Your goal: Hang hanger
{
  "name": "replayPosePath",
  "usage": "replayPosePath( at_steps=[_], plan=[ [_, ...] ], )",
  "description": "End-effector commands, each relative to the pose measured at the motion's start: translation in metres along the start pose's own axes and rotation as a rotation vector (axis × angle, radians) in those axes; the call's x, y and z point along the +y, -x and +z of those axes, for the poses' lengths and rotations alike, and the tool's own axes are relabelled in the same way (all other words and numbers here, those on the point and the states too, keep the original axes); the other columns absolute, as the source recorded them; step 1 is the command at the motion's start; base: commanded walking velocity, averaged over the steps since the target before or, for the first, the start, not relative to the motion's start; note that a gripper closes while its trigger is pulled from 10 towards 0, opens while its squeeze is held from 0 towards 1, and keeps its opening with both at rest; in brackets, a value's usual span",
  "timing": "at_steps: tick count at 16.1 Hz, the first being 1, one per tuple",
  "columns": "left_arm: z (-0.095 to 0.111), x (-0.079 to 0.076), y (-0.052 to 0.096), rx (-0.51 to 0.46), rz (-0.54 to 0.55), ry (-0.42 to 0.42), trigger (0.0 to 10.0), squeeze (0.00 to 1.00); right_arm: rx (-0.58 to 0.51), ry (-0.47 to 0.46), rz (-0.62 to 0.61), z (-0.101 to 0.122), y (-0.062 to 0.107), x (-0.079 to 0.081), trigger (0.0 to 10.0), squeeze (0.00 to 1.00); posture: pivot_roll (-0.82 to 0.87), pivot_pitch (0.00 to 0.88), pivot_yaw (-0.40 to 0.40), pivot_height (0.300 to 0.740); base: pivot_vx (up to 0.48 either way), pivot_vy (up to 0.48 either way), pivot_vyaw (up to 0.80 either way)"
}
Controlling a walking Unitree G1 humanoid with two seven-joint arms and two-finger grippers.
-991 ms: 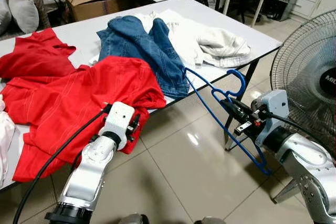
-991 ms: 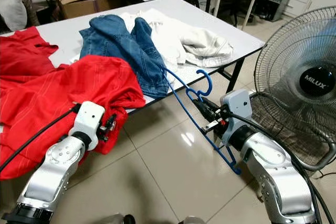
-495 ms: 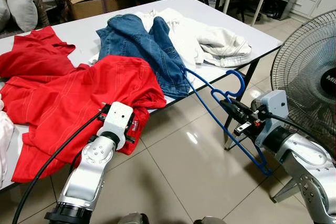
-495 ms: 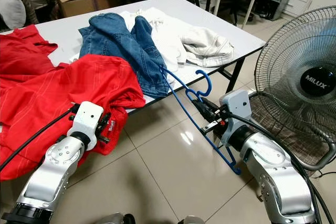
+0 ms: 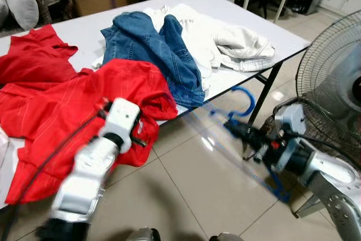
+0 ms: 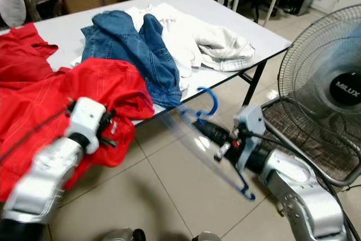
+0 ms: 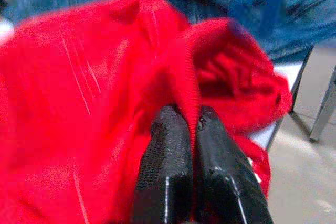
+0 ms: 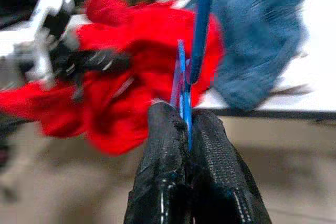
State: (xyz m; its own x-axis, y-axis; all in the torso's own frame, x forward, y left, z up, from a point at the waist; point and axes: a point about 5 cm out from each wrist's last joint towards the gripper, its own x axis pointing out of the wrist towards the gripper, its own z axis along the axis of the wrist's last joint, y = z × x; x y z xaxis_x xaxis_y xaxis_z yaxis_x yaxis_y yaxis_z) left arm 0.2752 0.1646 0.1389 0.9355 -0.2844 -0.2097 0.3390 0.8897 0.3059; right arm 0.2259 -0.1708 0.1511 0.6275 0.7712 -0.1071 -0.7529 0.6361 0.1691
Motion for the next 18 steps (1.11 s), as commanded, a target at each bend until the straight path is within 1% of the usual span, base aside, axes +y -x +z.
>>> replayPosePath(
  at_steps=[1, 2, 4, 5, 6, 8, 9, 11, 12, 15, 16, 17, 18],
  plan=[
    [0.017, 0.002, 0.005, -0.035, -0.044, -0.034, 0.0, 0.00, 0.011, -0.035, 0.053, 0.001, 0.003, 0.001, 10.0, 0.00, -0.14, 0.081, 0.021, 0.740, 0.000, 0.000, 0.00],
    [0.019, 0.002, 0.007, -0.038, -0.050, -0.043, 0.0, 0.00, 0.015, -0.040, 0.059, 0.000, 0.003, 0.001, 10.0, 0.00, -0.14, 0.081, 0.021, 0.740, 0.000, 0.000, 0.00],
    [0.030, 0.007, 0.014, -0.050, -0.059, -0.093, 0.0, 0.00, 0.019, -0.090, 0.104, 0.000, 0.004, 0.001, 10.0, 0.00, -0.12, 0.089, 0.015, 0.740, 0.000, 0.000, 0.00],
    [0.044, 0.012, 0.023, -0.062, -0.076, -0.157, 0.0, 0.00, 0.028, -0.149, 0.156, 0.001, 0.003, -0.001, 10.0, 0.00, -0.11, 0.096, 0.009, 0.740, 0.000, 0.000, 0.00],
    [0.054, 0.012, 0.029, -0.066, -0.101, -0.182, 0.0, 0.00, 0.027, -0.179, 0.185, 0.002, 0.000, -0.002, 10.0, 0.00, -0.10, 0.099, 0.007, 0.740, 0.000, 0.000, 0.00],
    [0.057, 0.012, 0.031, -0.065, -0.112, -0.186, 0.0, 0.00, 0.024, -0.187, 0.197, 0.003, -0.001, -0.003, 10.0, 0.00, -0.10, 0.102, 0.006, 0.740, 0.000, 0.000, 0.00],
    [0.061, 0.011, 0.032, -0.068, -0.131, -0.199, 0.0, 0.00, 0.025, -0.205, 0.210, 0.004, -0.004, -0.003, 10.0, 0.00, -0.09, 0.108, 0.006, 0.740, 0.000, 0.000, 0.00],
    [0.075, 0.010, 0.036, -0.083, -0.180, -0.241, 0.0, 0.00, 0.042, -0.204, 0.233, 0.003, -0.019, -0.006, 10.0, 0.00, -0.08, 0.112, 0.009, 0.740, 0.000, 0.000, 0.00],
    [0.084, 0.007, 0.037, -0.091, -0.244, -0.274, 0.0, 0.00, 0.007, -0.208, 0.237, 0.010, -0.038, -0.009, 10.0, 0.00, -0.07, 0.114, 0.009, 0.740, 0.000, 0.000, 0.00],
    [0.089, 0.003, 0.030, -0.089, -0.289, -0.305, 0.0, 0.00, -0.037, -0.218, 0.185, 0.019, -0.061, -0.015, 10.0, 0.00, -0.06, 0.114, 0.010, 0.740, 0.000, 0.000, 0.00],
    [0.086, 0.001, 0.024, -0.078, -0.291, -0.311, 0.2, 0.00, -0.070, -0.251, 0.142, 0.022, -0.073, -0.017, 10.0, 0.00, -0.05, 0.115, -0.001, 0.740, 0.000, 0.000, 0.00],
    [0.082, 0.001, 0.020, -0.064, -0.273, -0.313, 4.2, 0.00, -0.091, -0.273, 0.132, 0.022, -0.078, -0.016, 10.0, 0.00, -0.05, 0.115, -0.003, 0.740, 0.000, 0.000, 0.00],
    [0.075, 0.002, 0.016, -0.036, -0.249, -0.328, 10.0, 0.00, -0.116, -0.305, 0.113, 0.023, -0.082, -0.016, 10.0, 0.00, -0.05, 0.115, -0.004, 0.740, 0.000, 0.000, 0.00]
  ],
)
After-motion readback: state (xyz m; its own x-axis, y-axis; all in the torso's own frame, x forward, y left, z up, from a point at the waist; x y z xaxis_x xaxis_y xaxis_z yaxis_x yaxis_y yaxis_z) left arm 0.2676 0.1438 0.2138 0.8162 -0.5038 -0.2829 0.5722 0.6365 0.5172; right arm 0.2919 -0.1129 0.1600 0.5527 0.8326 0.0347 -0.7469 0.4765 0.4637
